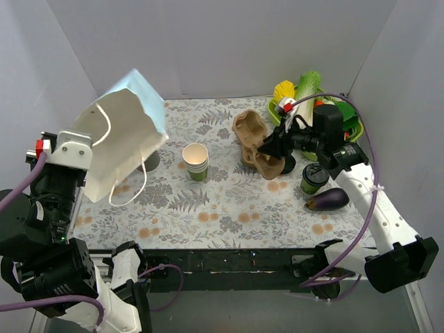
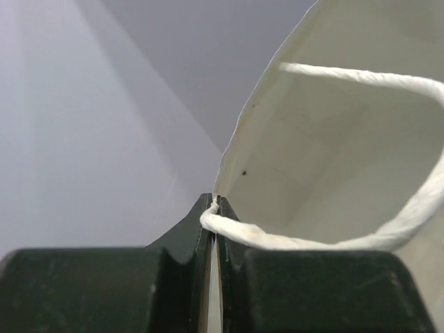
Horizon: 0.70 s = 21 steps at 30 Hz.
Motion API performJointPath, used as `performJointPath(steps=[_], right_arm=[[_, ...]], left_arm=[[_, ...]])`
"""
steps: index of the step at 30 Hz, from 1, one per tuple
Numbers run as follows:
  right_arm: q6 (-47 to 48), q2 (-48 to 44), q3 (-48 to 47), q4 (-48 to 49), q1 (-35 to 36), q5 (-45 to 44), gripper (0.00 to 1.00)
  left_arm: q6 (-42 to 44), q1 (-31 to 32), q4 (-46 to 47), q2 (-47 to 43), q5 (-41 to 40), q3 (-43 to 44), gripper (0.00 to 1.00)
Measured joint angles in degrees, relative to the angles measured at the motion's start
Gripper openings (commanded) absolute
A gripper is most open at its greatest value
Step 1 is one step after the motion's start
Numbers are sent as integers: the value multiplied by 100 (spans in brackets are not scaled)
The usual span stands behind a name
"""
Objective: Pack the takeout coffee
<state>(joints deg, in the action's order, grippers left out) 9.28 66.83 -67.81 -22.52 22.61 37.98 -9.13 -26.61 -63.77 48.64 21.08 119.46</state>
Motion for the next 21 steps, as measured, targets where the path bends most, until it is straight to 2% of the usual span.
performJointPath(steps=[5, 9, 16, 21], right_arm=[[-4, 0, -407, -4, -734, -190, 1], [-50, -15, -699, 92, -1294, -411, 1], [-249, -85, -750, 260, -1943, -761, 1], [-385, -85, -861, 280, -2031, -595, 1]], left_arm=[[352, 0, -330, 245, 1823, 452, 0], [496, 0, -636, 240, 3161, 304, 0], [868, 0, -1029, 35, 4524, -481, 0], [1381, -37, -1213, -256, 4920, -1399, 0]])
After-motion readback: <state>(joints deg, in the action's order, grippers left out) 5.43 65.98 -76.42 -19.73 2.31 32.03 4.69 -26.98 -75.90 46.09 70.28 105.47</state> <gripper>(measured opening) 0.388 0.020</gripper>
